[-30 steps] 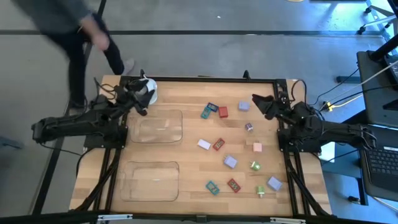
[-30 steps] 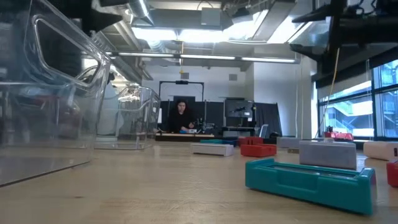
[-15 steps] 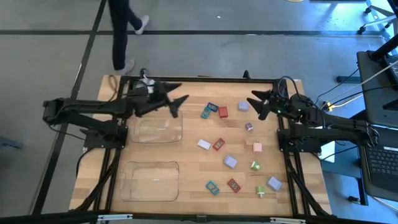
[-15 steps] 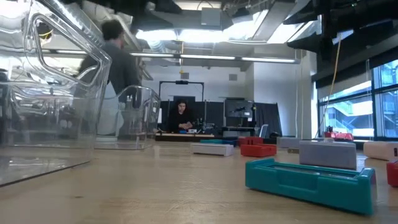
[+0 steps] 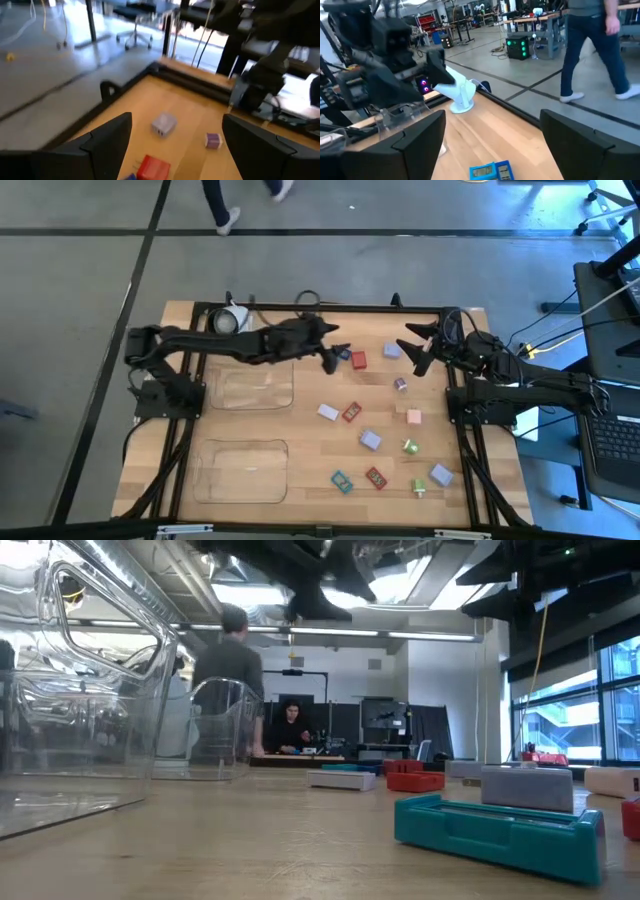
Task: Pick & Place Office items
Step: Put the top light blue timer into the top transparent bin
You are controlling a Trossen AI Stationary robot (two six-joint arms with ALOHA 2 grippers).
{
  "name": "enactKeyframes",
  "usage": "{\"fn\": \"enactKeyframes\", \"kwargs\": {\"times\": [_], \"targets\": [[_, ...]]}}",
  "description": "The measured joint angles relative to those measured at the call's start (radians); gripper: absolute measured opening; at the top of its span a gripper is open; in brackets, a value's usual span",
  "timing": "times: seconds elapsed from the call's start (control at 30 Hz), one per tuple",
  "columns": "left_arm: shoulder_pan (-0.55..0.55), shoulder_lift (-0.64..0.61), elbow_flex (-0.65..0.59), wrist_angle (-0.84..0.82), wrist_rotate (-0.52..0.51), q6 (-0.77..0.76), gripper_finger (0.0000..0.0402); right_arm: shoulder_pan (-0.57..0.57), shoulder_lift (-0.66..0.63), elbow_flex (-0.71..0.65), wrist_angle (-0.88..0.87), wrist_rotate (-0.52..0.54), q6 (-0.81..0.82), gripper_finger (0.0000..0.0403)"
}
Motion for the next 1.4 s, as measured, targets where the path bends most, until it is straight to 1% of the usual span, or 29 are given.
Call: {"fn": "enactKeyframes", "kwargs": {"times": [0.1,0.27,0.4,0.57,0.8,0.93,1.13,1.23,1.4], "targets": [[0.001,0.079,0.068,-0.098,-0.015,-0.064,0.0306,0.0,0.0,0.0,0.0,0.0,-0.027,0.0327],[0.001,0.193,0.172,-0.336,-0.03,-0.131,0.0306,0.0,0.0,0.0,0.0,0.0,-0.053,0.0327],[0.001,0.272,0.224,-0.437,-0.023,-0.199,0.0306,0.0,0.0,0.0,-0.001,0.0,-0.086,0.0327],[0.015,0.365,0.266,-0.46,-0.023,-0.287,0.0306,0.0,0.0,0.0,-0.005,-0.007,-0.102,0.0327],[0.067,0.458,0.273,-0.498,-0.024,-0.38,0.0306,0.0,0.0,0.0,-0.01,-0.008,-0.118,0.0327],[0.099,0.483,0.274,-0.52,-0.021,-0.38,0.0306,0.0,0.0,0.0,-0.022,-0.008,-0.124,0.0327],[0.133,0.504,0.273,-0.527,0.108,-0.381,0.0306,0.0,0.0,0.0,-0.029,0.004,-0.131,0.0327],[0.135,0.504,0.27,-0.532,0.111,-0.375,0.0306,0.0,0.0,0.0,-0.029,0.033,-0.134,0.0327],[0.128,0.504,0.27,-0.544,0.097,-0.284,0.0306,0.0,0.0,0.0,-0.029,0.074,-0.156,0.0327]]}}
